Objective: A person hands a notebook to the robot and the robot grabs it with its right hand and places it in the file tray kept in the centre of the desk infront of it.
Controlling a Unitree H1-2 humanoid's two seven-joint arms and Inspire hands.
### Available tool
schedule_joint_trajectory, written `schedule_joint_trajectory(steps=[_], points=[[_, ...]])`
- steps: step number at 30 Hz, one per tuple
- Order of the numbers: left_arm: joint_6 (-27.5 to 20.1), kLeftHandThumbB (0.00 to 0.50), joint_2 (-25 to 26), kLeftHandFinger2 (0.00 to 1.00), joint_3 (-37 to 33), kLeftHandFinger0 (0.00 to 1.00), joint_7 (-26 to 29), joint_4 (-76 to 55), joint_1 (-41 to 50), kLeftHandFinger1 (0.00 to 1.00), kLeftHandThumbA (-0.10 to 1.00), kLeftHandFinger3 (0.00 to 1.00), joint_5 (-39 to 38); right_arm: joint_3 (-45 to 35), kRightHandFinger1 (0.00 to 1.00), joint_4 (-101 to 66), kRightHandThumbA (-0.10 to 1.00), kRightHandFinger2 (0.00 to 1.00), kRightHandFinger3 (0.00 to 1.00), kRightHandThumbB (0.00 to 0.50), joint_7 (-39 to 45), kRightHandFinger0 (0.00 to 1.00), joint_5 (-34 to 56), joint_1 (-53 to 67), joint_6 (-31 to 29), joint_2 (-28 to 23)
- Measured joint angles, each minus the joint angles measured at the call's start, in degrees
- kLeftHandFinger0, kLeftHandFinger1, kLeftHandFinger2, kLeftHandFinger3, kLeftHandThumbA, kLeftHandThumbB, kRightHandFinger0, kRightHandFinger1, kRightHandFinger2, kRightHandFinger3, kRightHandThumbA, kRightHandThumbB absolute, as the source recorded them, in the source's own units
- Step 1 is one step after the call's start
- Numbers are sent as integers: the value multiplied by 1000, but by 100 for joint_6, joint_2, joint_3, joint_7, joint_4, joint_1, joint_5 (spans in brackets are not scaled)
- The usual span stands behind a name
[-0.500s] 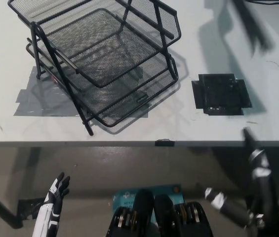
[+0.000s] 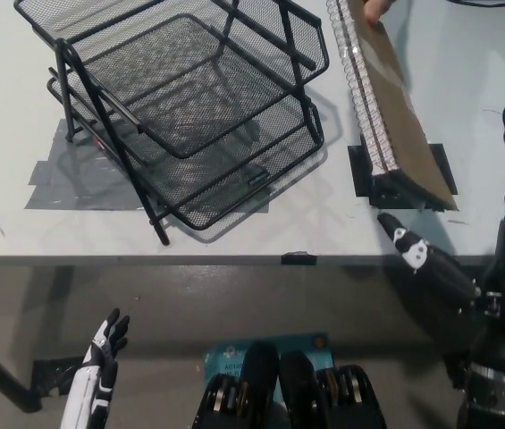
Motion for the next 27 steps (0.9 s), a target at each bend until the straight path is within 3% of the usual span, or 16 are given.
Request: schedule_joint_trajectory(steps=[10,14,27], points=[[-3,333,37,1000,-23,1000,1,-4,-49,1000,1000,1000,22,-34,1000,669,1000,1000,1000,257,-177,1000,-431,-460,241,31],[-3,319,37,1000,-27,1000,1,-4,-90,1000,1000,1000,40,4,1000,1020,1000,1000,1000,239,-281,1000,-635,-613,276,14],[-4,334,42,1000,-26,1000,-1,-4,-178,1000,1000,1000,103,216,1000,2097,1000,1000,1000,239,-672,1000,-1201,-1087,276,-320]])
